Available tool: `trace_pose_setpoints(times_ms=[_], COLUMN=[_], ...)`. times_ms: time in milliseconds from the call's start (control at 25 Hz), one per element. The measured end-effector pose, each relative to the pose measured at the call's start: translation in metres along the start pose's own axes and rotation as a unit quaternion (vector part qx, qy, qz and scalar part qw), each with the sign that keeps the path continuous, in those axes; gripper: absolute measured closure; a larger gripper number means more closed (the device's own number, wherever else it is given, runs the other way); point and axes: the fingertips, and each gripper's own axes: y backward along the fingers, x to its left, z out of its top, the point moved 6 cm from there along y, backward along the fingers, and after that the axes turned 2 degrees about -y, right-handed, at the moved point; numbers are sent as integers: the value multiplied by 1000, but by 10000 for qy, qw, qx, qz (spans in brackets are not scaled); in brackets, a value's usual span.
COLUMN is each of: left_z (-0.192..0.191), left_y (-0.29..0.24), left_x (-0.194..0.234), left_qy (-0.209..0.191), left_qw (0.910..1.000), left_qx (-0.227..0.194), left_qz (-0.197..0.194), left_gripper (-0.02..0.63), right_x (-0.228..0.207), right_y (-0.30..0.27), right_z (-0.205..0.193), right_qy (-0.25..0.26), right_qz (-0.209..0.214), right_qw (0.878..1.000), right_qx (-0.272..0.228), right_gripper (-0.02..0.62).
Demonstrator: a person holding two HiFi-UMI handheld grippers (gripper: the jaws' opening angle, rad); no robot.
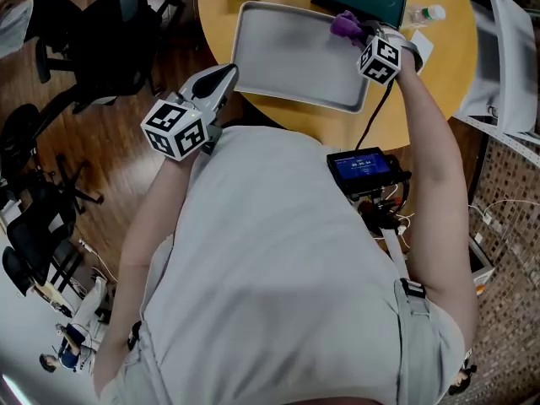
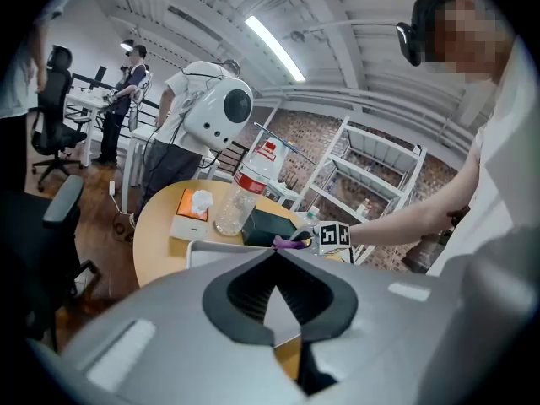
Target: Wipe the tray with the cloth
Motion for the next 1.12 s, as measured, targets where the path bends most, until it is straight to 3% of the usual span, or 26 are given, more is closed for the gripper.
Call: trace_pose_setpoints(times_ms=[120, 240, 520, 1120], left_z=[0, 2, -1, -4], left_y=[12, 22, 13, -19], left_x=[-2, -1, -2, -5], left_qy=[-1, 23, 45, -191], left_qw=[9999, 9996, 9999, 9990], left_qx=[-30, -89, -60, 80], left_qz=[135, 260, 128, -391], left_gripper=[606, 606, 606, 606], right_x=[6, 12, 38, 166], right_y=[-16, -17, -15, 9], right_z=[-8, -8, -4, 6], right_qy=[419, 621, 268, -143], right_qz=[-18, -147, -123, 569], right_qw=[9985, 9973, 9992, 9978], right_qx=[346, 368, 273, -307], right_gripper=[511, 518, 523, 522])
